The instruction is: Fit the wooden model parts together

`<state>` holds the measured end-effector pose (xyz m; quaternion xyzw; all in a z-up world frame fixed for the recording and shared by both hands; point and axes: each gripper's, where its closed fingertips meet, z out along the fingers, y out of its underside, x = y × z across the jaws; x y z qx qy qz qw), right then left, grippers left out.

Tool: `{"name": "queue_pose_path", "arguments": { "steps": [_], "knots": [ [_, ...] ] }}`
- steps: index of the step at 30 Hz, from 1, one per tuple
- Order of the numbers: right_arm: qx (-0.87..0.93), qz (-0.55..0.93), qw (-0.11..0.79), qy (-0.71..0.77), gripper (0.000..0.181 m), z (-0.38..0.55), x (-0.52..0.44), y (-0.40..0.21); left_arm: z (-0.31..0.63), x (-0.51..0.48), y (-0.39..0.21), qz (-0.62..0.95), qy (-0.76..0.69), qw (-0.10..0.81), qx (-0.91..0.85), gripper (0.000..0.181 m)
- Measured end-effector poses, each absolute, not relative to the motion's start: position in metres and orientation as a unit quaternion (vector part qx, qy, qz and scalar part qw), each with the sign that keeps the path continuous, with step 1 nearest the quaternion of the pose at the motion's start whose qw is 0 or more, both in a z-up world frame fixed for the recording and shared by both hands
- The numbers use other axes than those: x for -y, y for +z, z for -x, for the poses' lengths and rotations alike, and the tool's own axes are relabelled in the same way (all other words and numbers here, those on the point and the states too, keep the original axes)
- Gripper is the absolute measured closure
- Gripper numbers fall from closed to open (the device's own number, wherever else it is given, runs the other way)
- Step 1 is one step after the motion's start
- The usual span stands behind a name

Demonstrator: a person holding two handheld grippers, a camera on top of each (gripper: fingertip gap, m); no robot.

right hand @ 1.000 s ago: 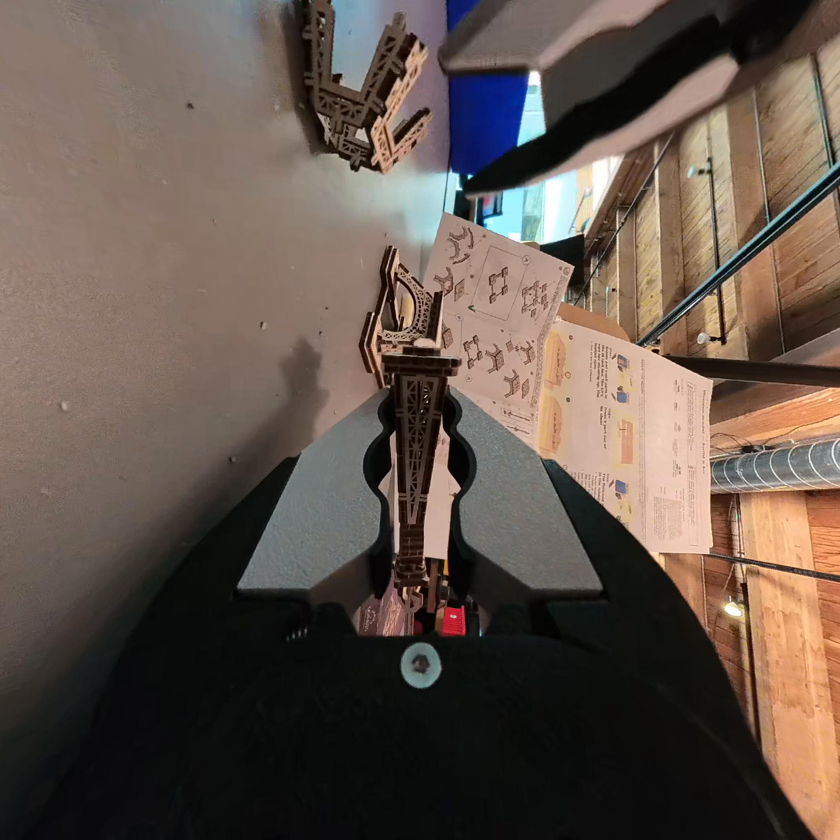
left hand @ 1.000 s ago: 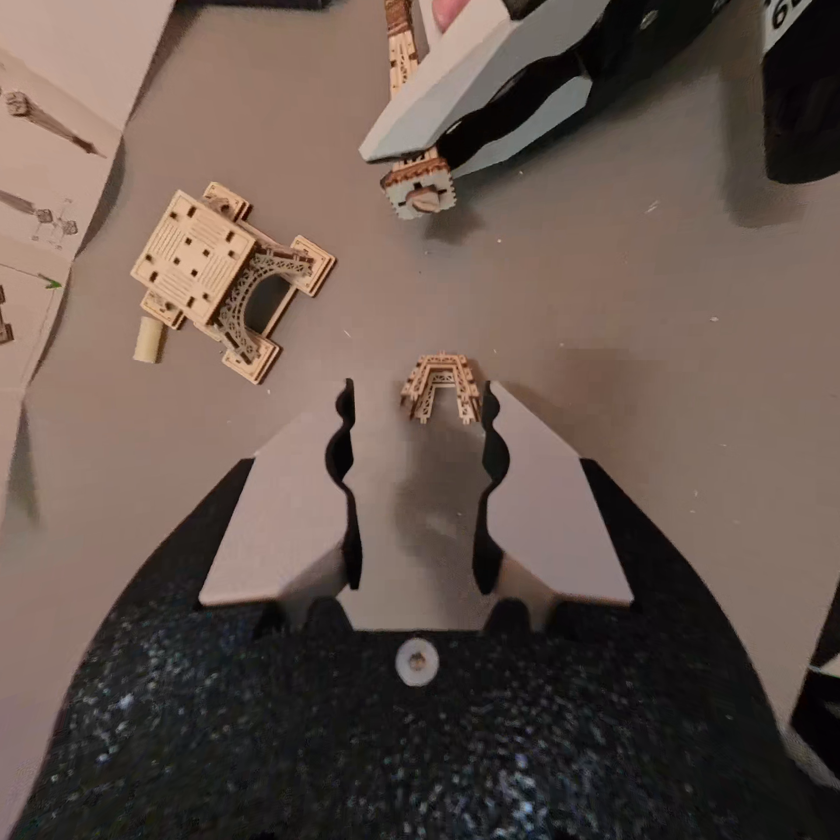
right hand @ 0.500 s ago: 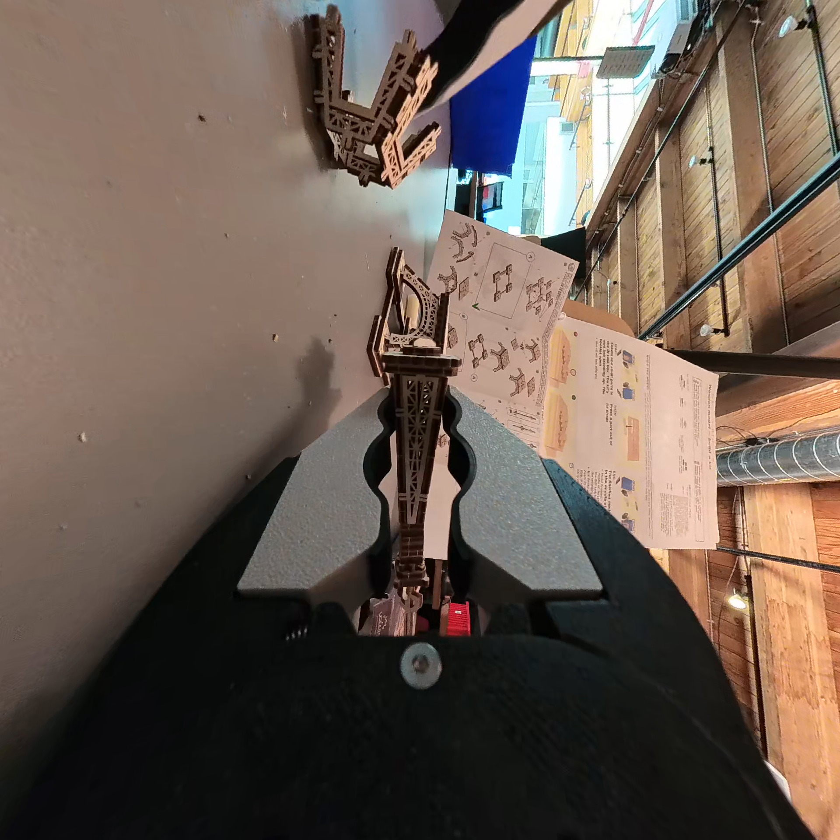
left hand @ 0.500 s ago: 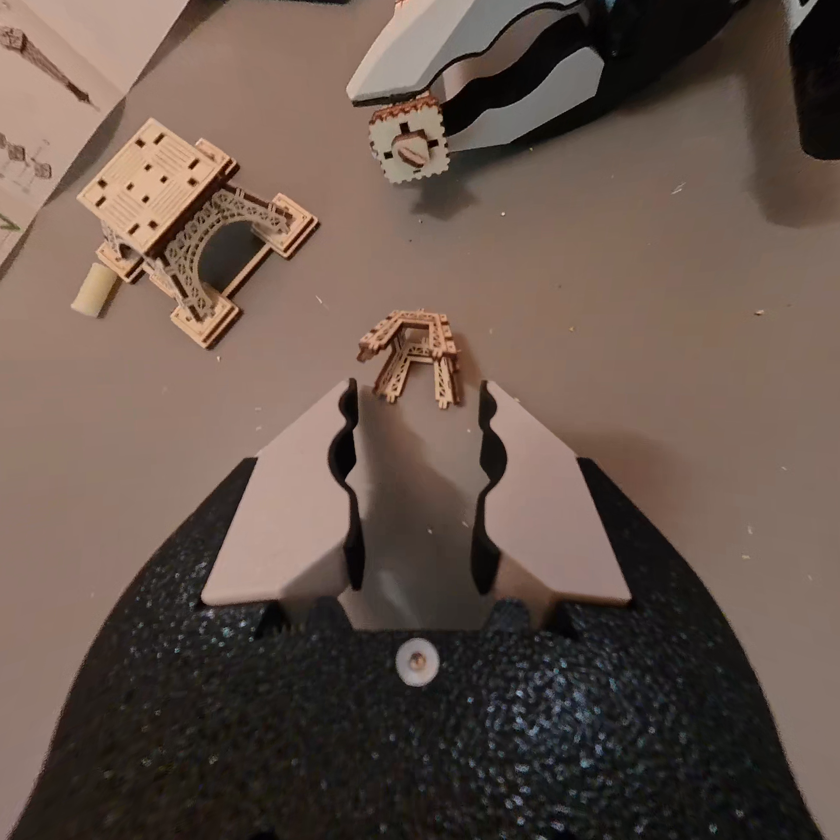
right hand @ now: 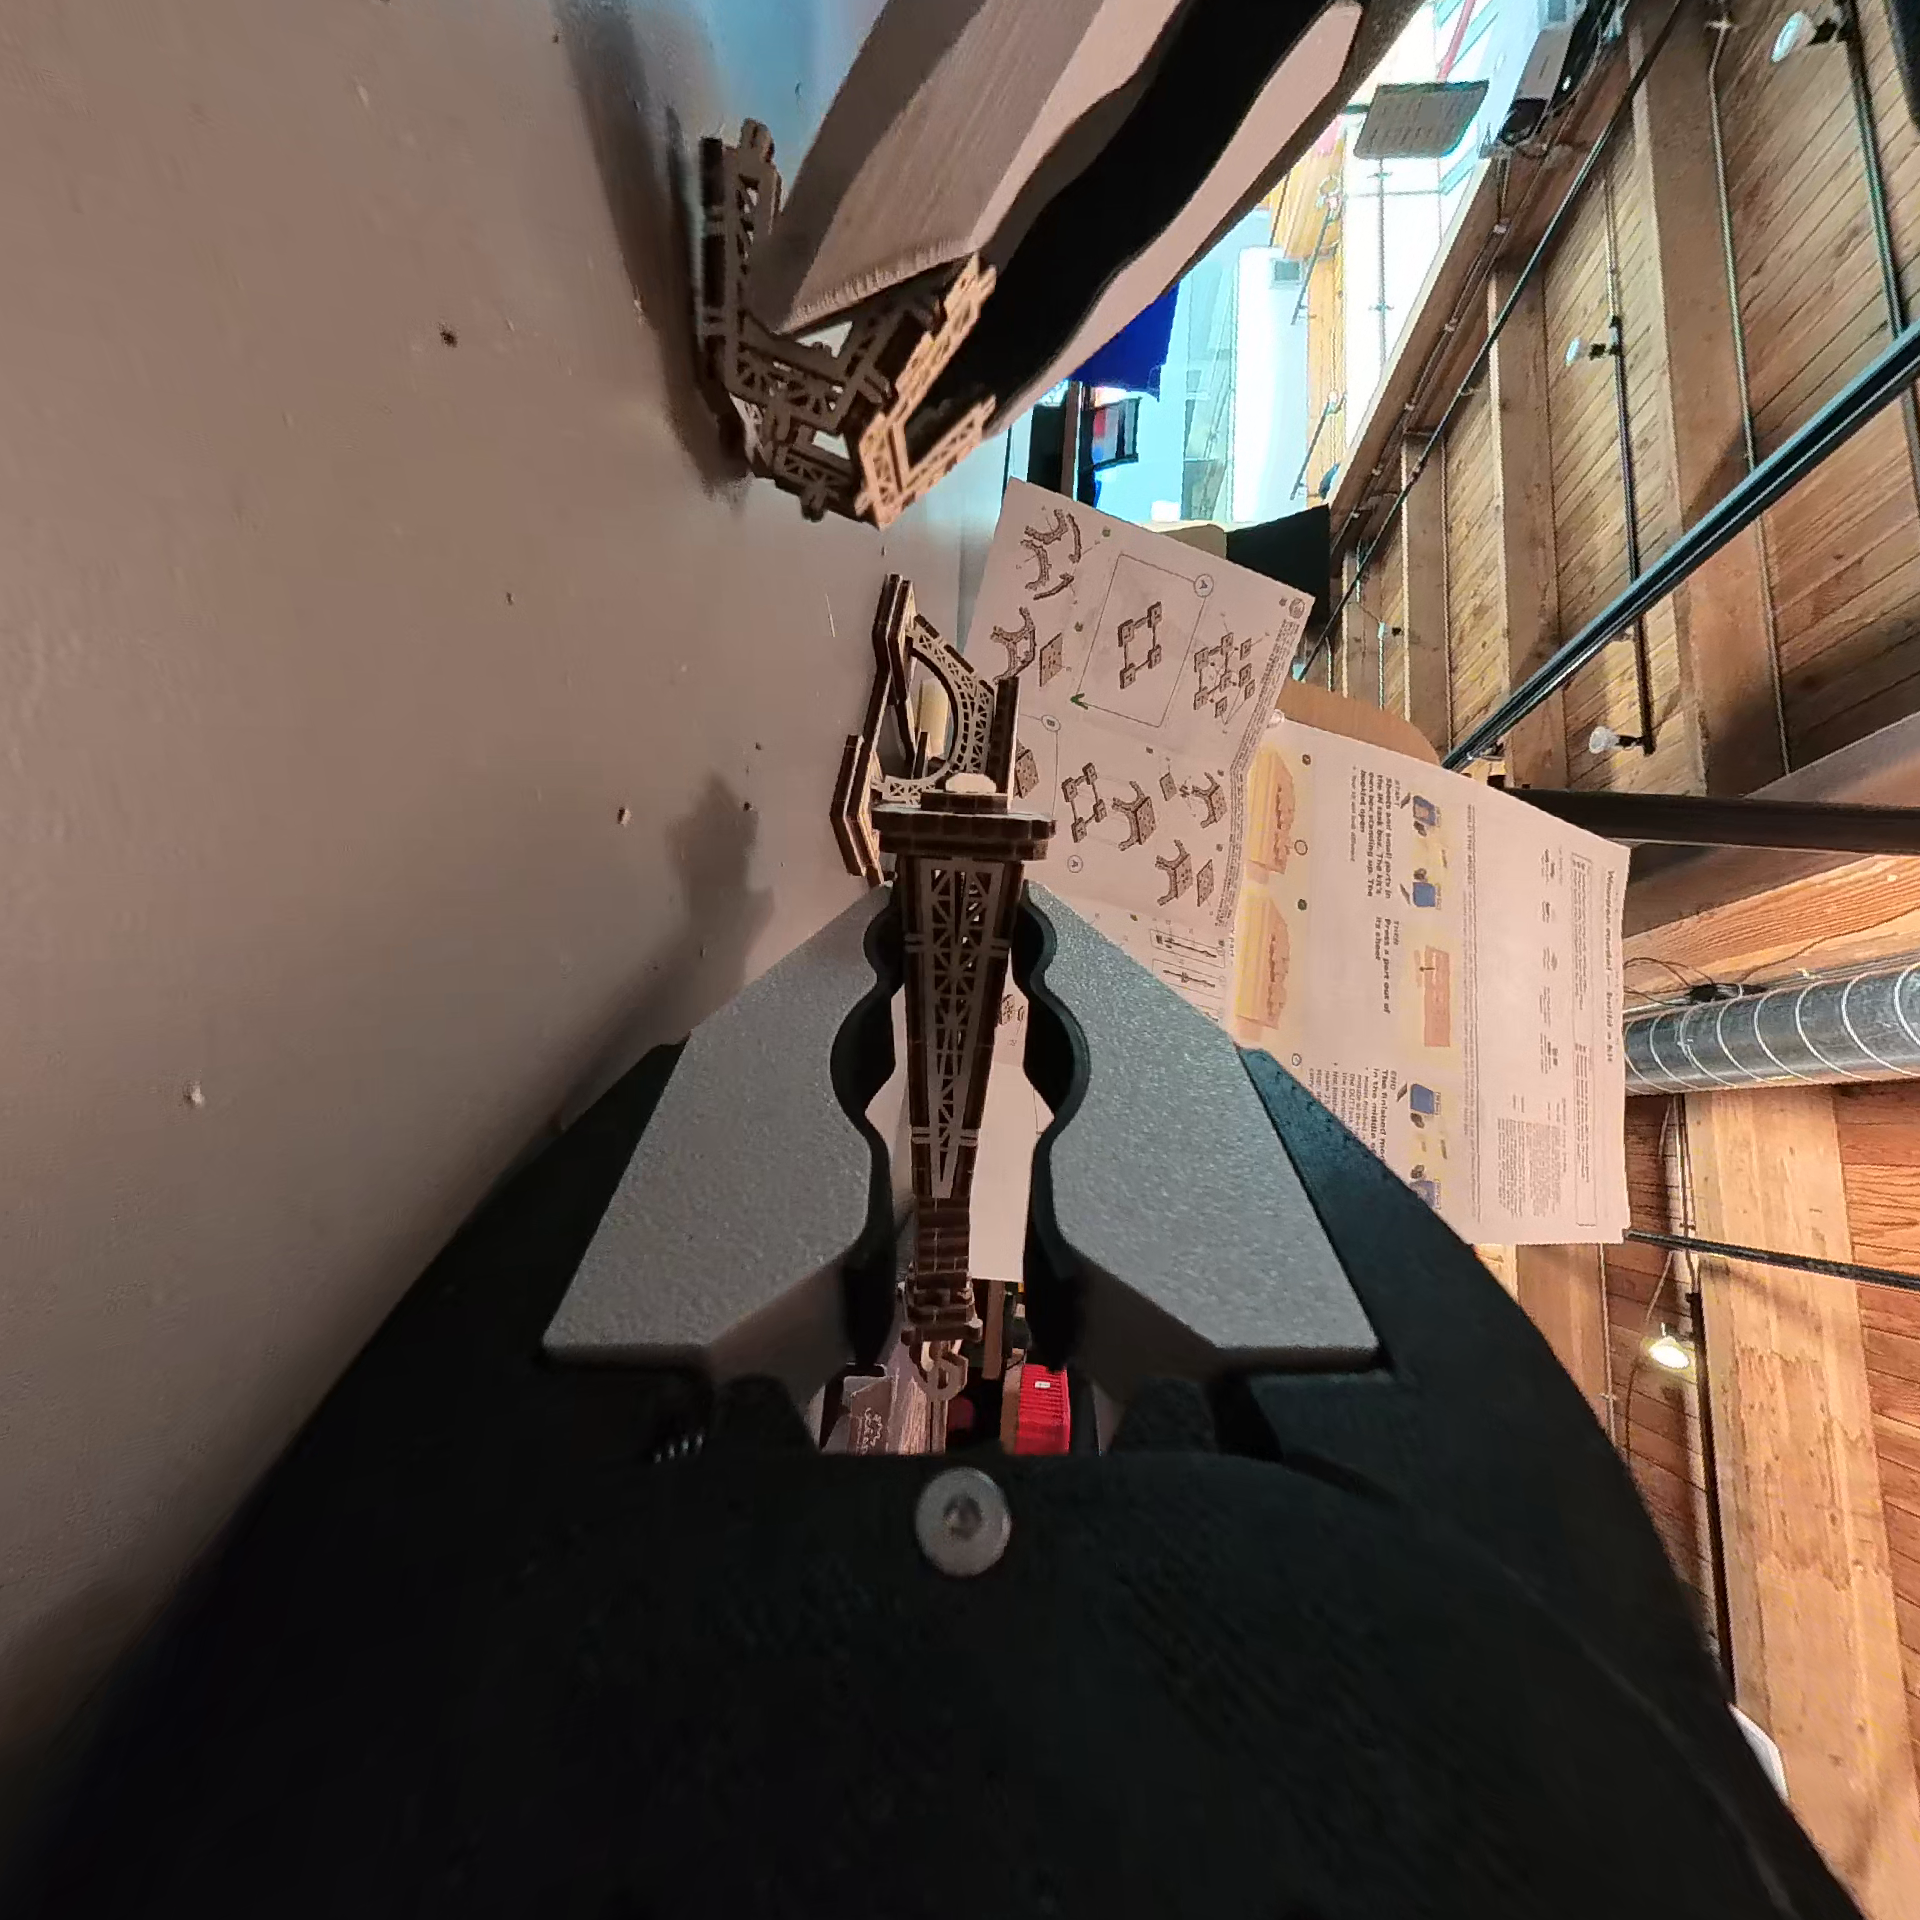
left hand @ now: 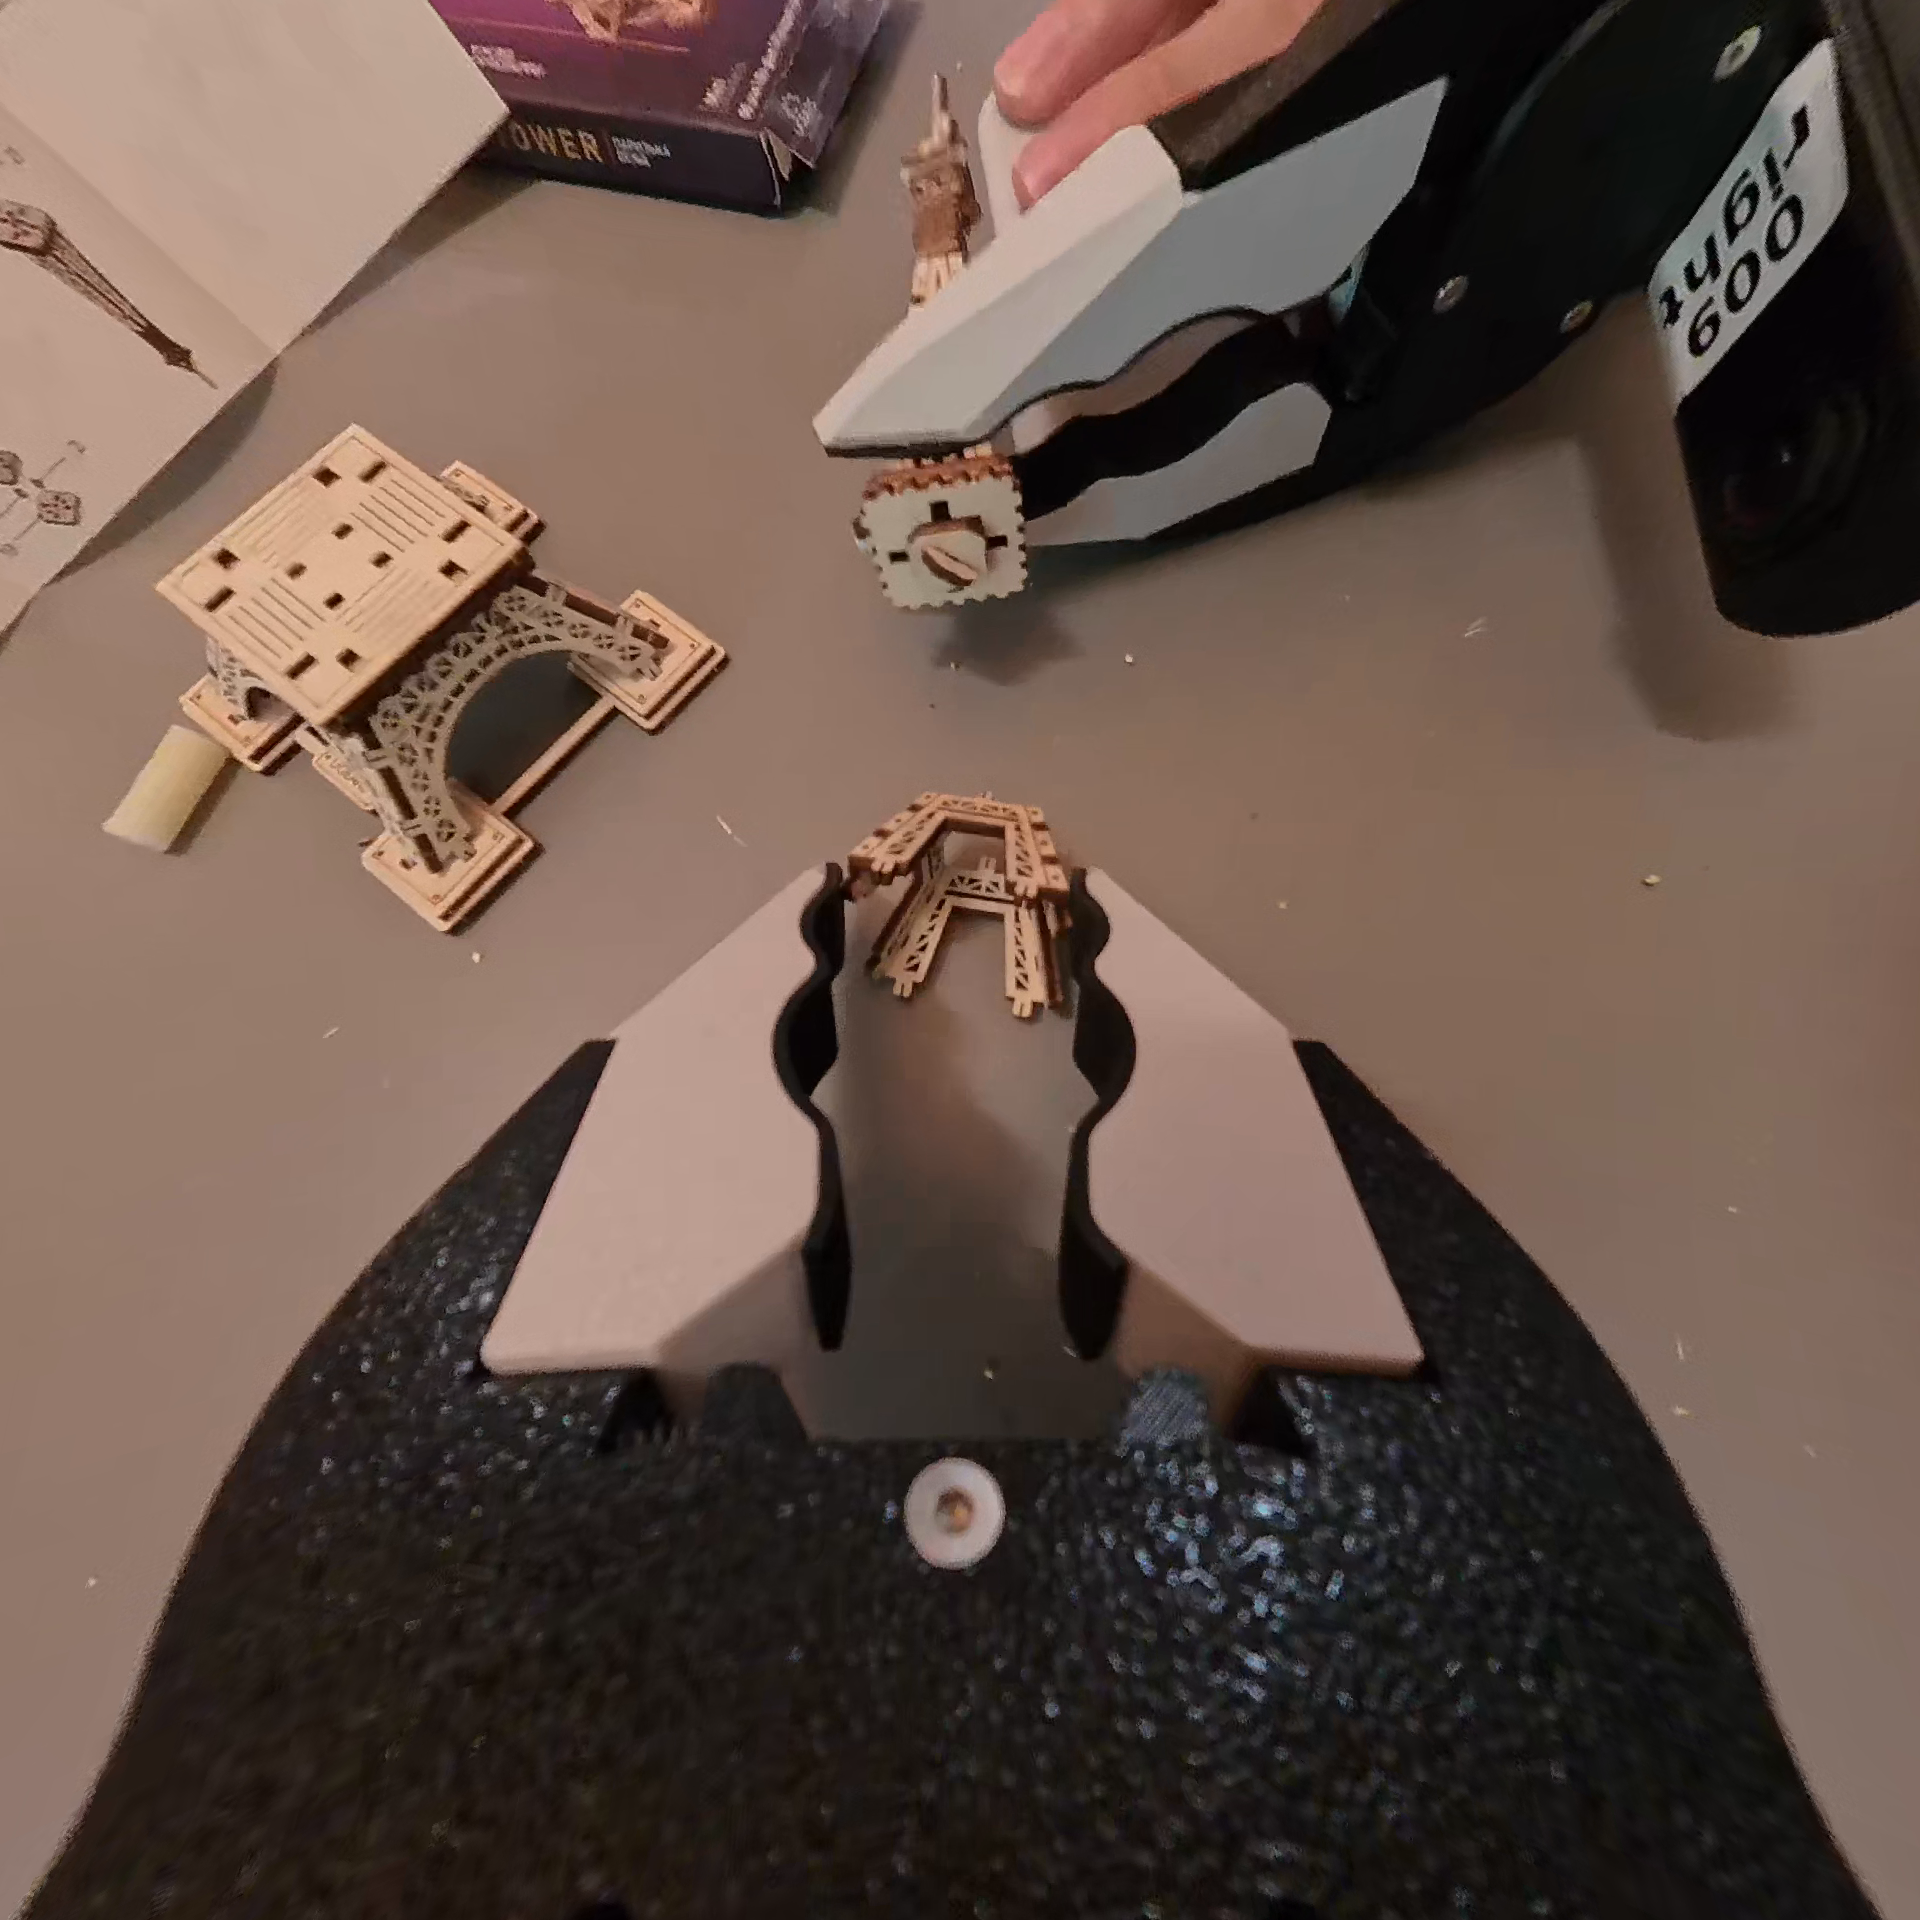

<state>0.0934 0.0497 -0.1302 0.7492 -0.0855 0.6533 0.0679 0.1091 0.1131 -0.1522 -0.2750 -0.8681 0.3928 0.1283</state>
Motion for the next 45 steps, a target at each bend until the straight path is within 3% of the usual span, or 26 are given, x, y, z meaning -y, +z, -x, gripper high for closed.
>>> {"name": "queue_pose_path", "arguments": {
  "steps": [12,32,45],
  "knots": [
    [0.121,-0.731,0.05,0.669,0.164,-0.094,-0.049,-0.117,-0.093,-0.081,-0.101,0.191,0.511,0.202,0.813,0.141],
    [0.143,-0.726,0.056,0.67,0.164,-0.093,-0.048,-0.108,-0.087,-0.069,-0.101,0.192,0.519,0.13,0.822,0.141],
    [0.183,-0.715,0.028,0.674,0.164,-0.094,-0.047,-0.104,-0.086,-0.067,-0.097,0.167,0.542,0.162,0.807,0.141]
  ]
}}
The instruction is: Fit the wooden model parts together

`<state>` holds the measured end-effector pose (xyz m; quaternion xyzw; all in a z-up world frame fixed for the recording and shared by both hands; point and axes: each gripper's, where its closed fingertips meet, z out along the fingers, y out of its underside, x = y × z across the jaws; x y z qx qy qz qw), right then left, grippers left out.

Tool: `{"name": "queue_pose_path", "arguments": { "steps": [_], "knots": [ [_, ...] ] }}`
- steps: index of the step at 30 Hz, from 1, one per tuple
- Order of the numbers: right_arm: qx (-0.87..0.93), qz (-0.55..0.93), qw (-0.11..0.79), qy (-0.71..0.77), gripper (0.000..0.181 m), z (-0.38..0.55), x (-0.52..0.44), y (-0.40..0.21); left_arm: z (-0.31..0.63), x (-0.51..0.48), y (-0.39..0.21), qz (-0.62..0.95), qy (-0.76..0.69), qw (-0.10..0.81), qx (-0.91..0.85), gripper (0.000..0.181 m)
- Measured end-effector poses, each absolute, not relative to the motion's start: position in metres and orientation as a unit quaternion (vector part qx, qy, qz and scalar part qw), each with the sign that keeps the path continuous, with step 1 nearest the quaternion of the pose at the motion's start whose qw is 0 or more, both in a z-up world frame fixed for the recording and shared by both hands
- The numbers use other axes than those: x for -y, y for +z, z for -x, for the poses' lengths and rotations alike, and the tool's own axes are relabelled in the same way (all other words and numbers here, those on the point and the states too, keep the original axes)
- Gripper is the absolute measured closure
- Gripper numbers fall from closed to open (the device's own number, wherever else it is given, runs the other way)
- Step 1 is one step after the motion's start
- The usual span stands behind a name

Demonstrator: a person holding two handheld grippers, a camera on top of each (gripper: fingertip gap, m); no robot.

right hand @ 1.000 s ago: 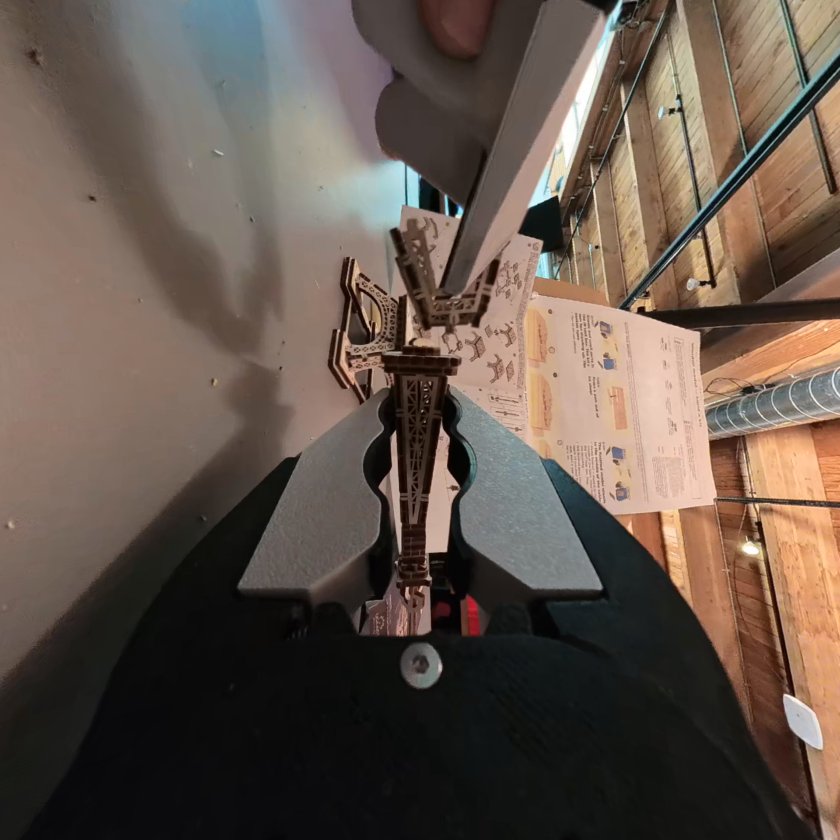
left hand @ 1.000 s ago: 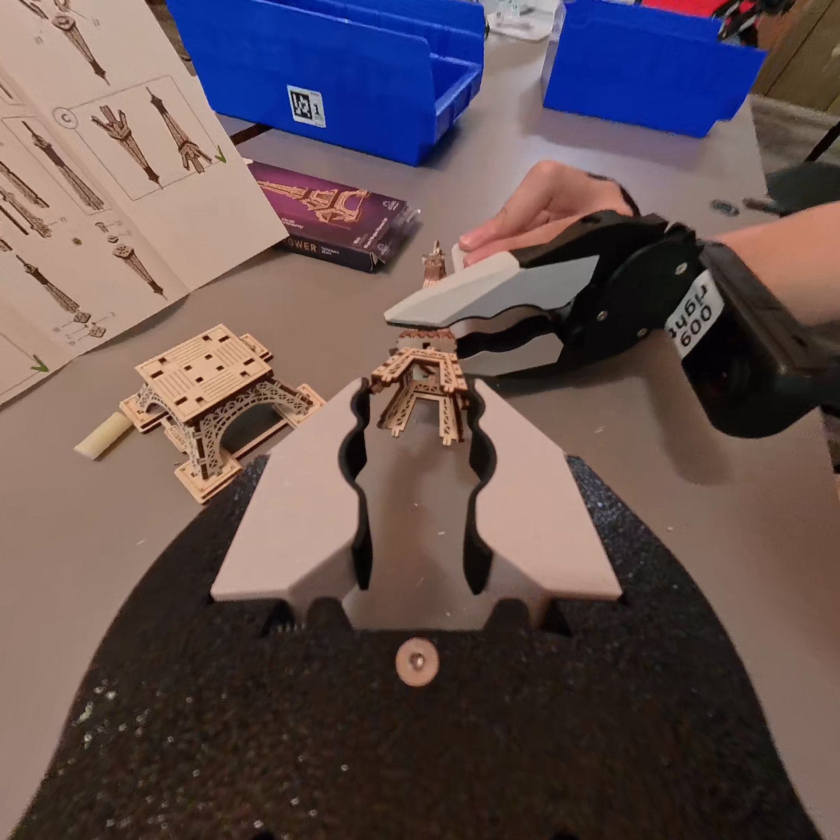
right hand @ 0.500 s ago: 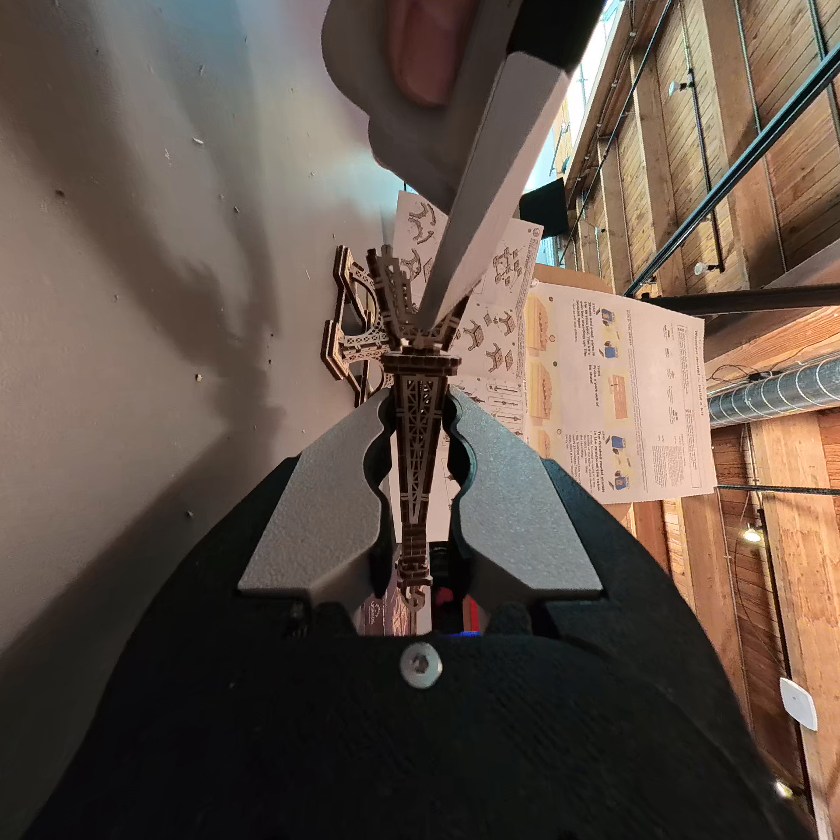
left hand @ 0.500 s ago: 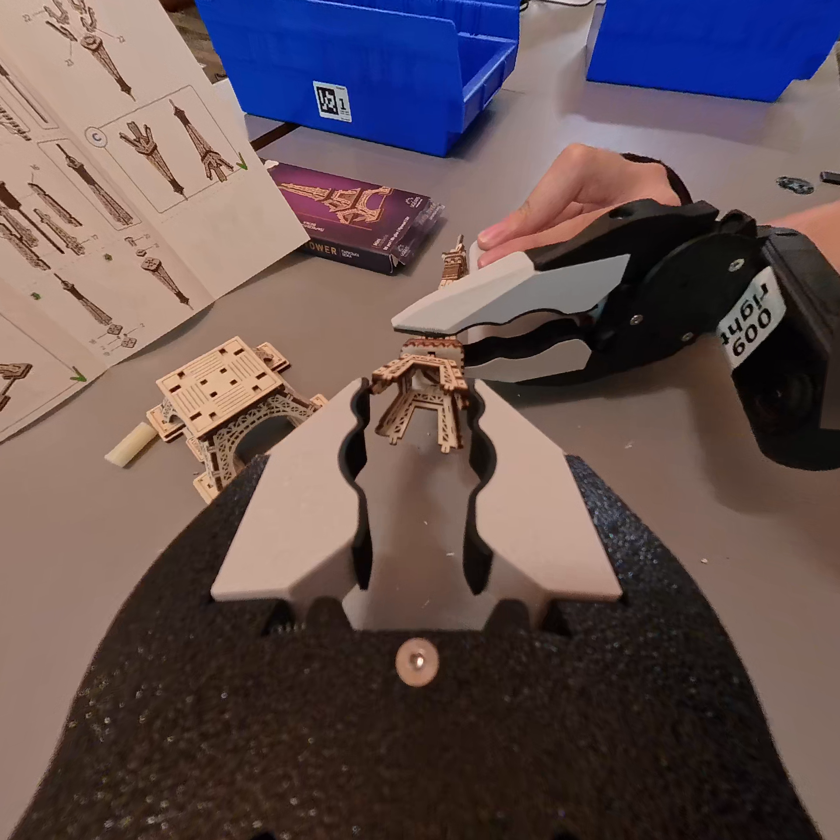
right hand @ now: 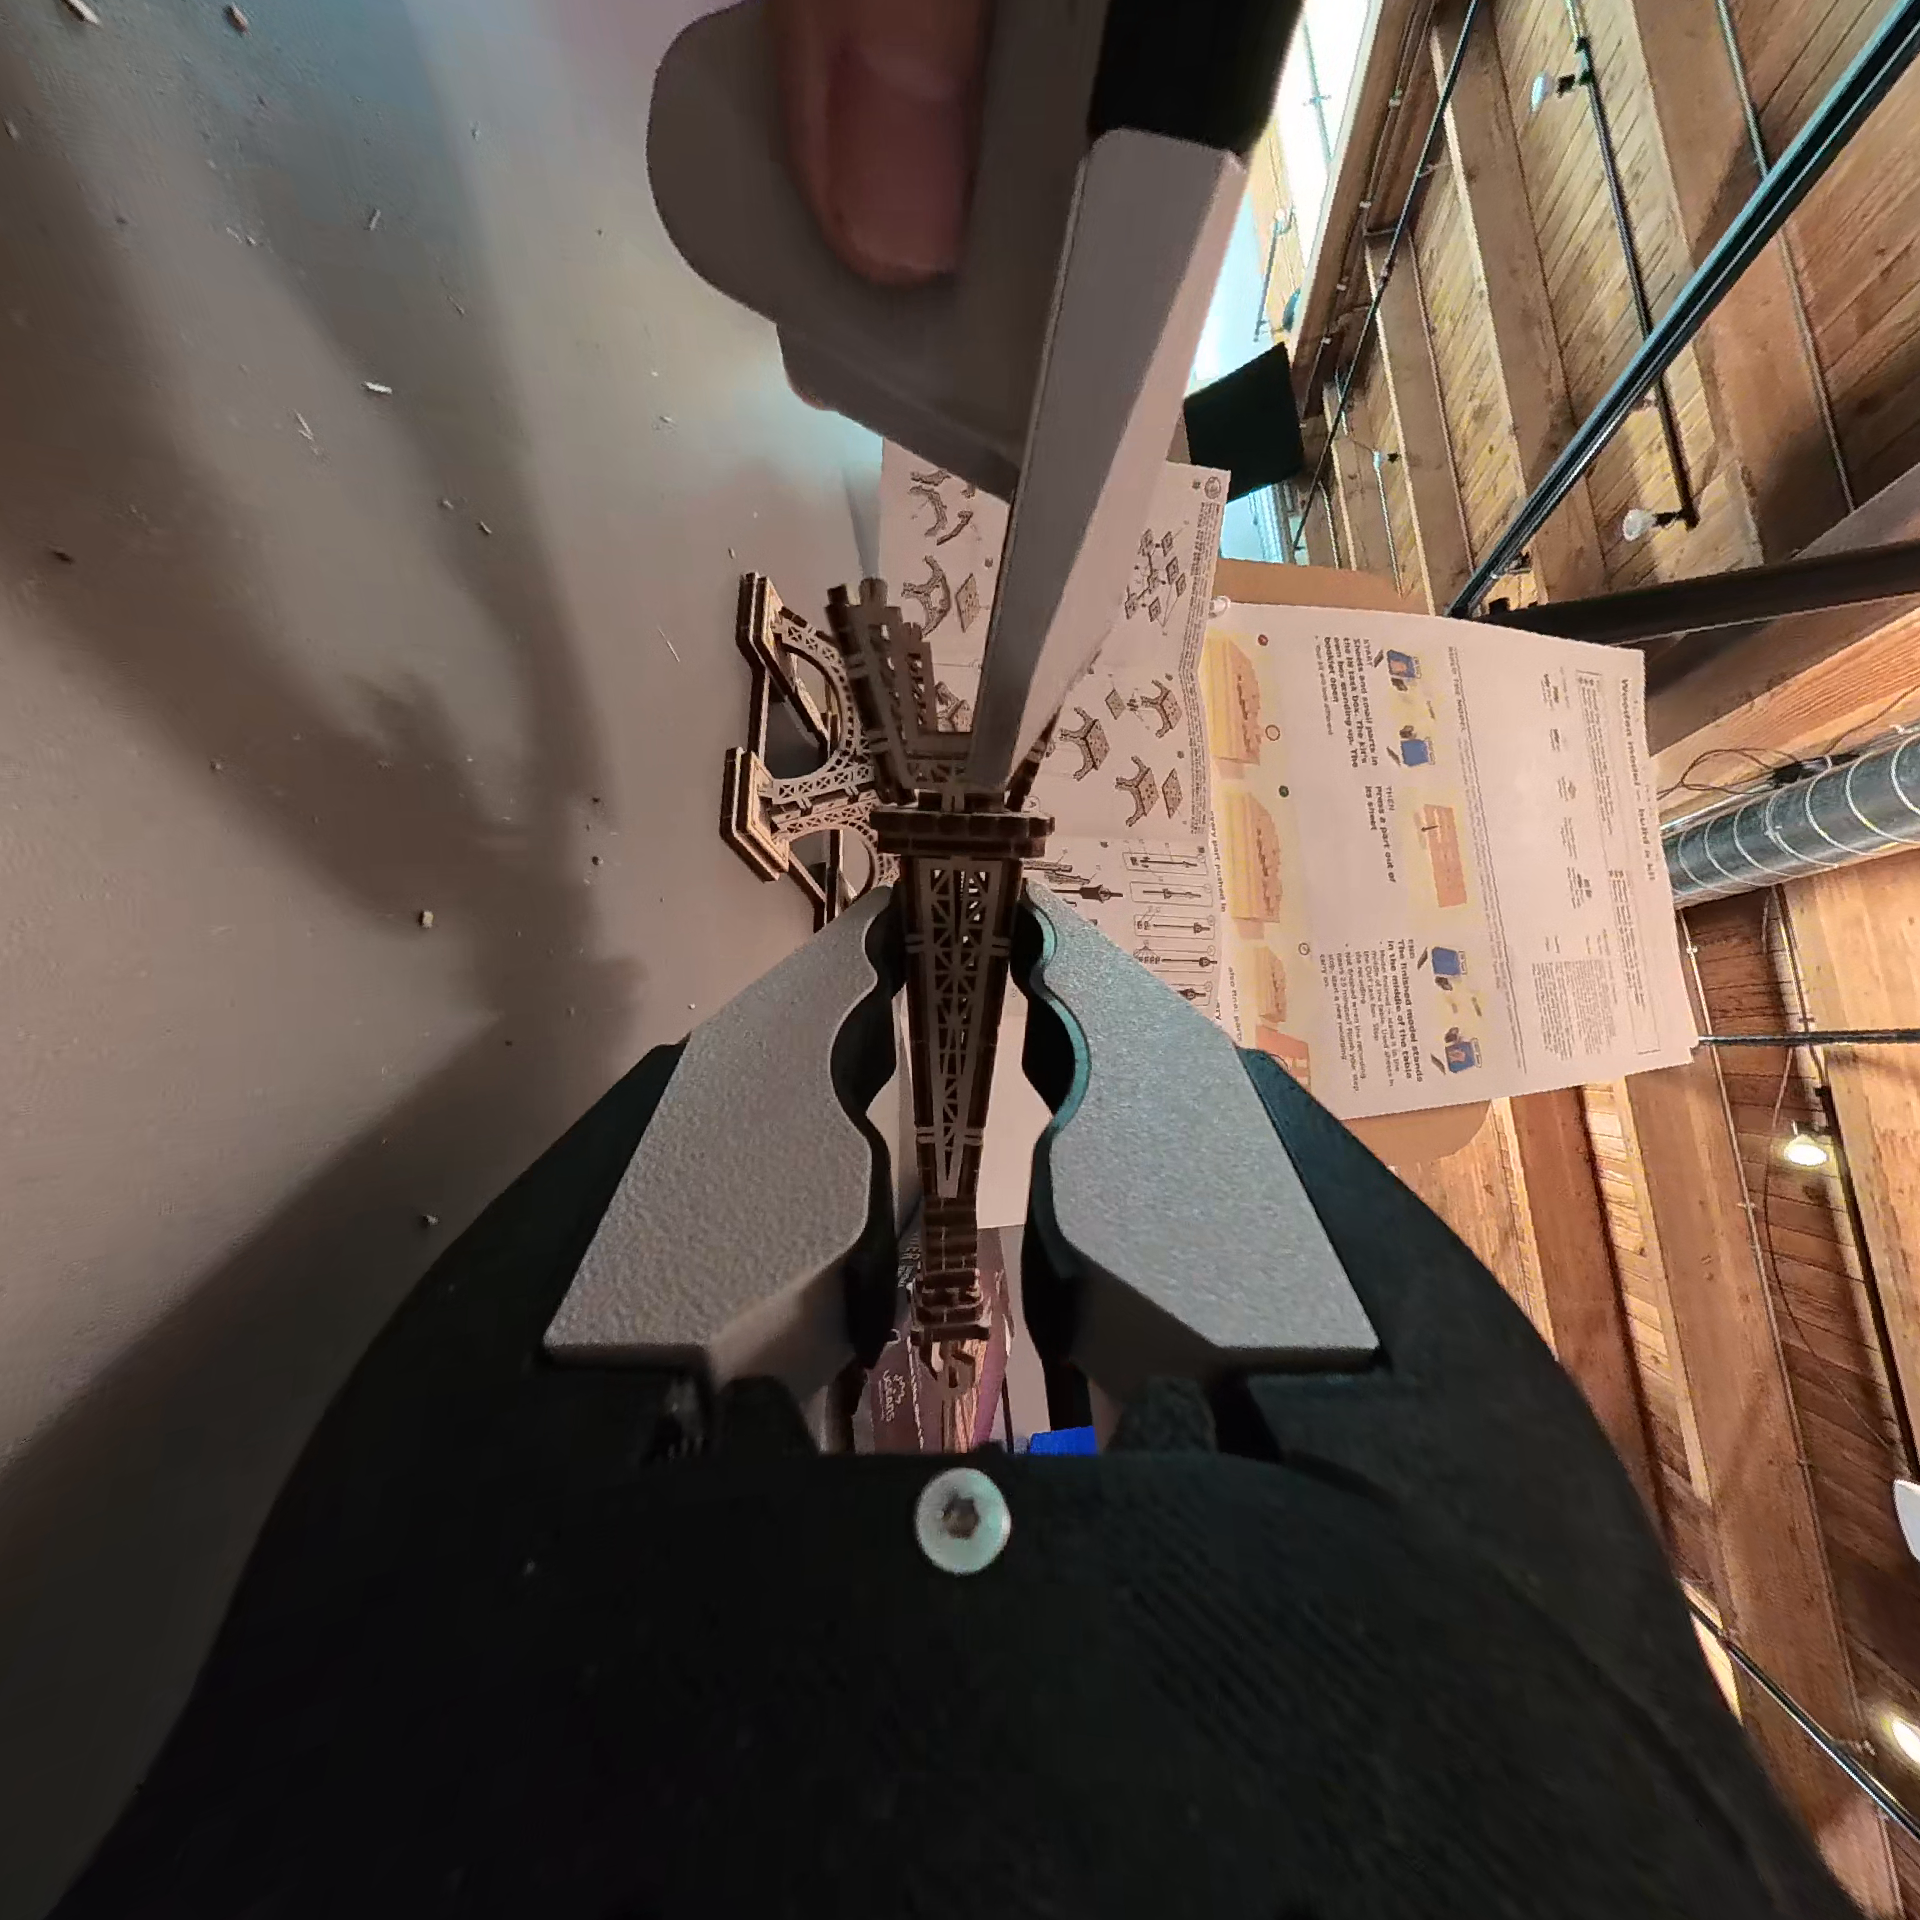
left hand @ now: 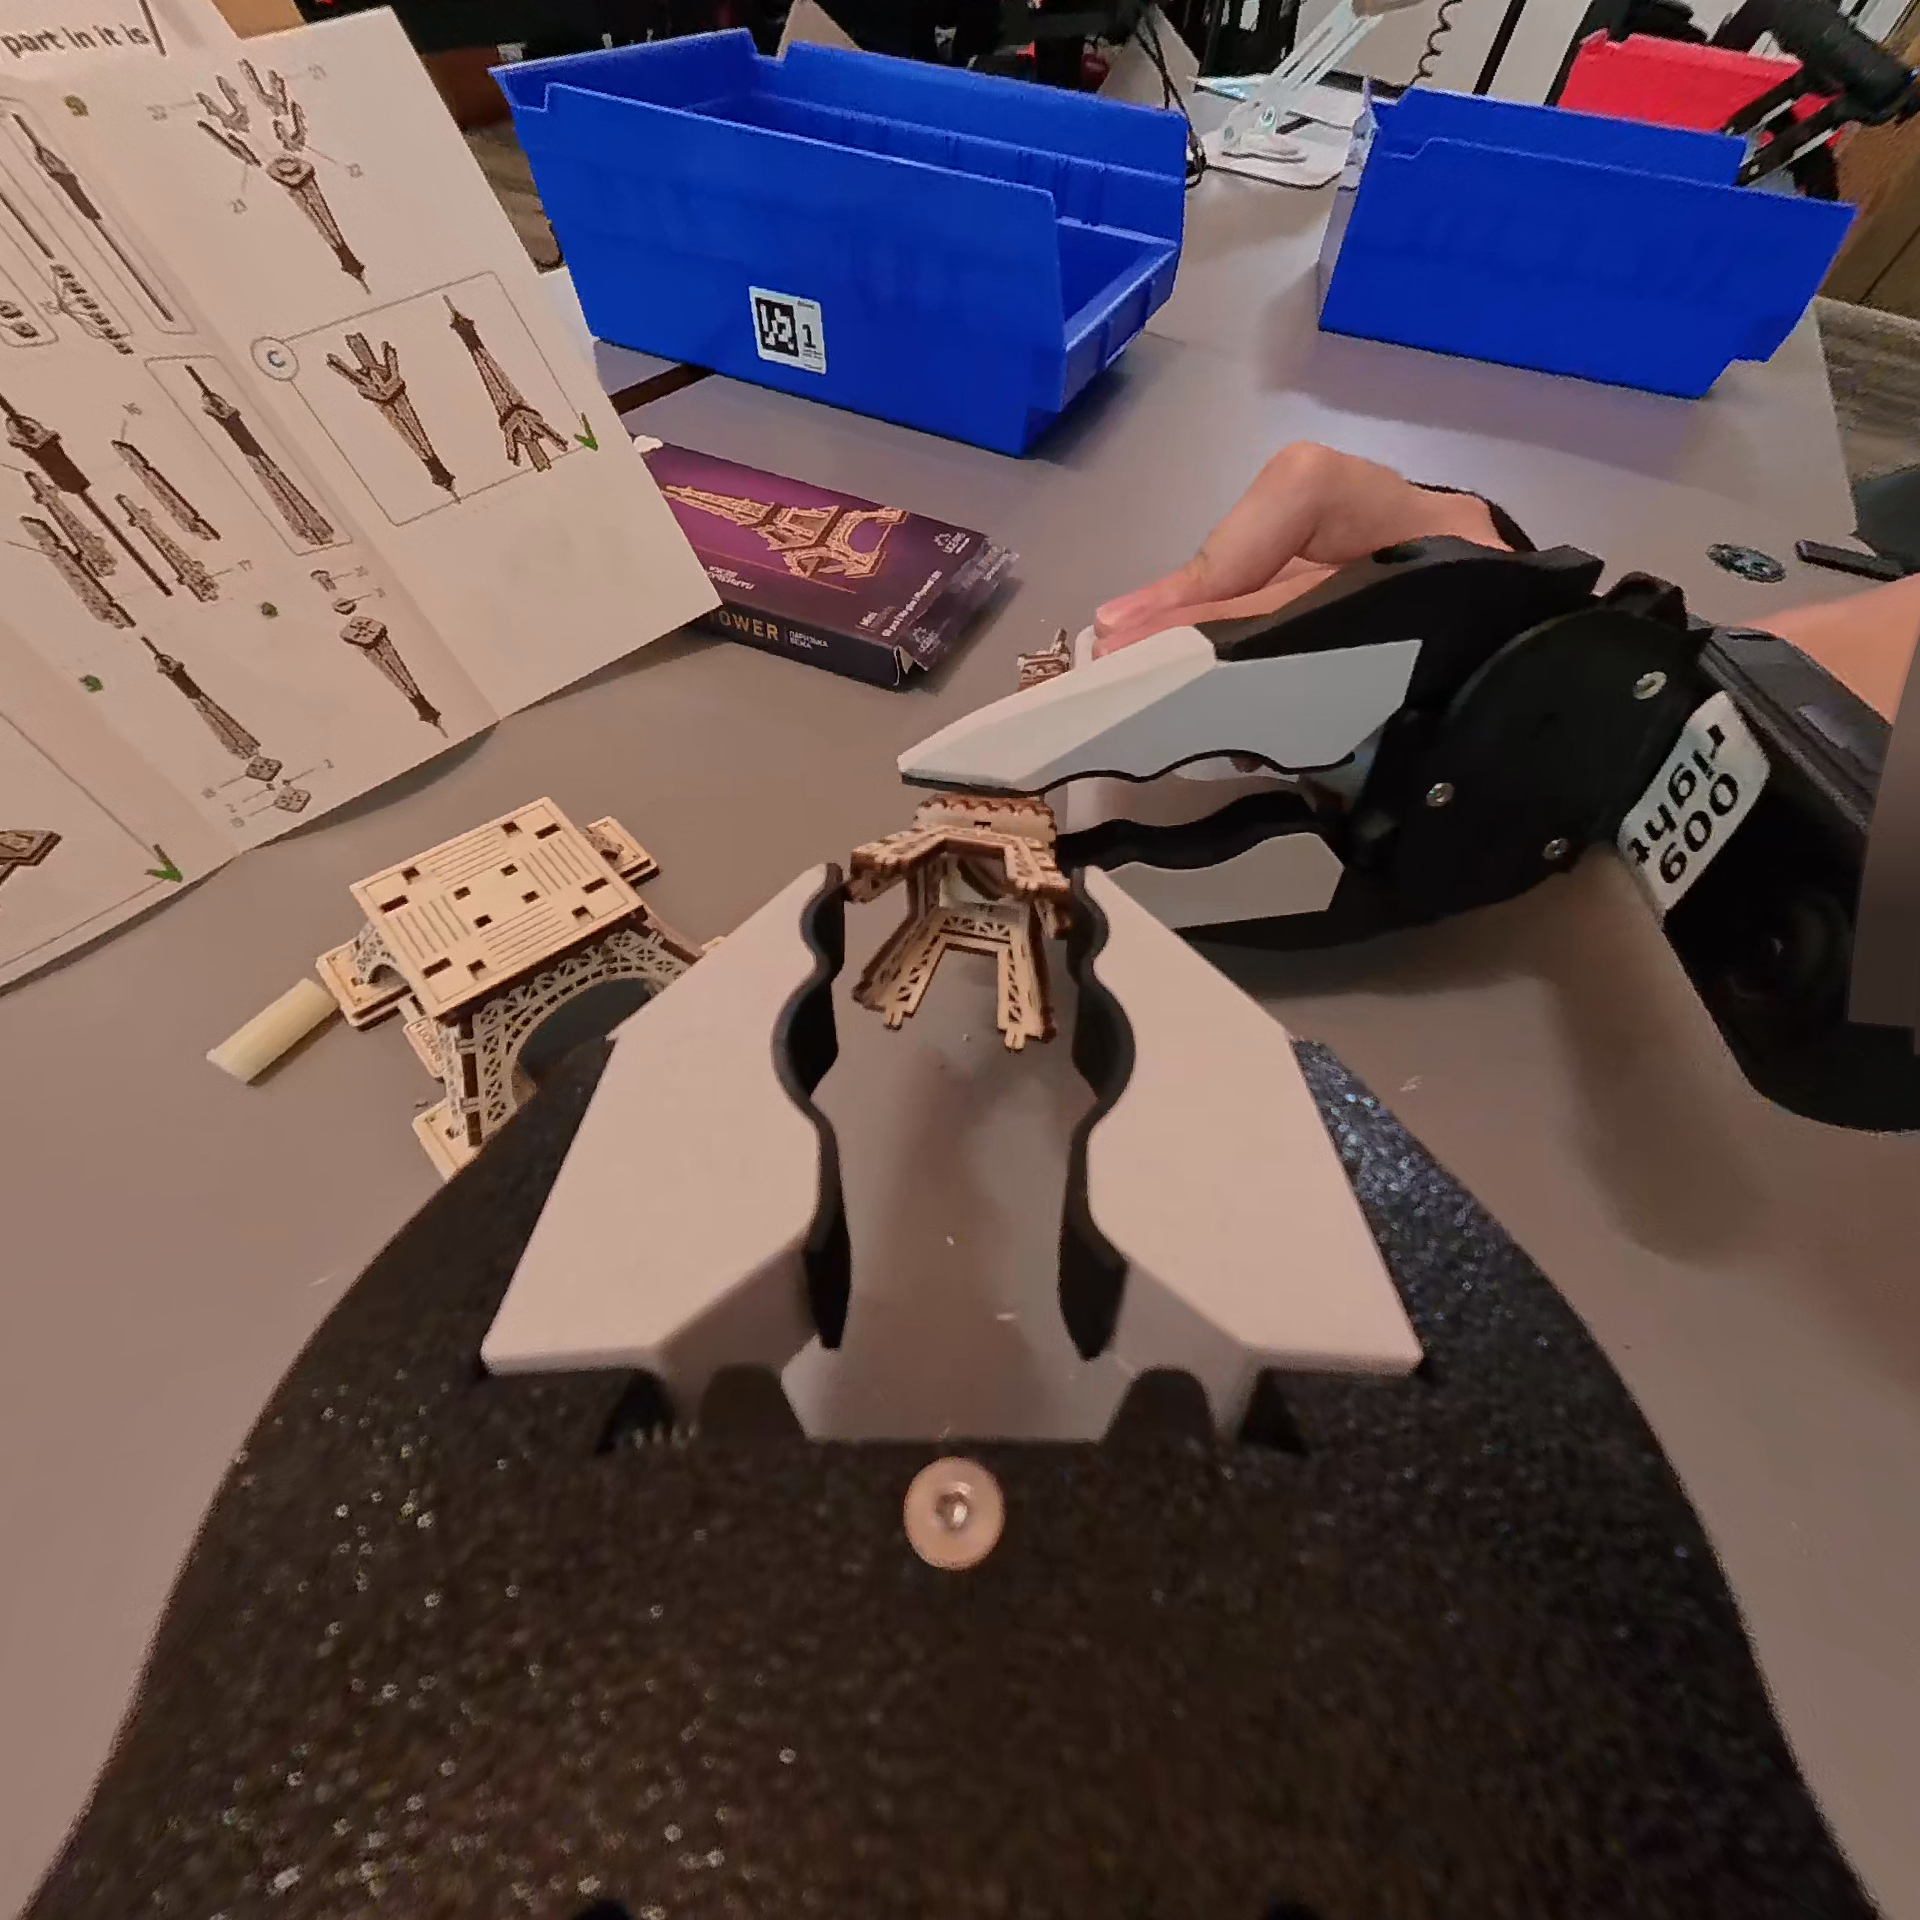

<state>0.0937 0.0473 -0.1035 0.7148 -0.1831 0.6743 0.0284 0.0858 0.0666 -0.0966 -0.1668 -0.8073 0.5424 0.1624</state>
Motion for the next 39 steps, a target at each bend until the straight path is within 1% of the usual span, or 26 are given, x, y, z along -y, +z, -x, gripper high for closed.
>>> {"name": "queue_pose_path", "arguments": {
  "steps": [11,16,26,32,35,39],
  "knots": [
    [0.199,-0.704,-0.001,0.682,0.164,-0.093,-0.047,-0.099,-0.087,-0.065,-0.092,0.196,0.572,0.151,0.782,0.14],
    [0.216,-0.703,-0.025,0.677,0.164,-0.093,-0.048,-0.101,-0.084,-0.063,-0.09,0.18,0.579,0.17,0.776,0.141],
    [0.211,-0.701,-0.018,0.681,0.164,-0.093,-0.046,-0.099,-0.089,-0.066,-0.1,0.151,0.549,0.225,0.791,0.142],
    [0.2,-0.733,0.012,0.65,0.164,-0.094,-0.04,-0.118,-0.096,-0.07,-0.128,0.197,0.491,0.146,0.836,0.142],
    [0.194,-0.732,0.022,0.652,0.164,-0.094,-0.037,-0.116,-0.092,-0.073,-0.142,0.224,0.457,0.118,0.853,0.142],
    [0.184,-0.74,0.04,0.646,0.164,-0.092,-0.032,-0.121,-0.09,-0.075,-0.152,0.246,0.43,0.103,0.862,0.14]
  ]
}}
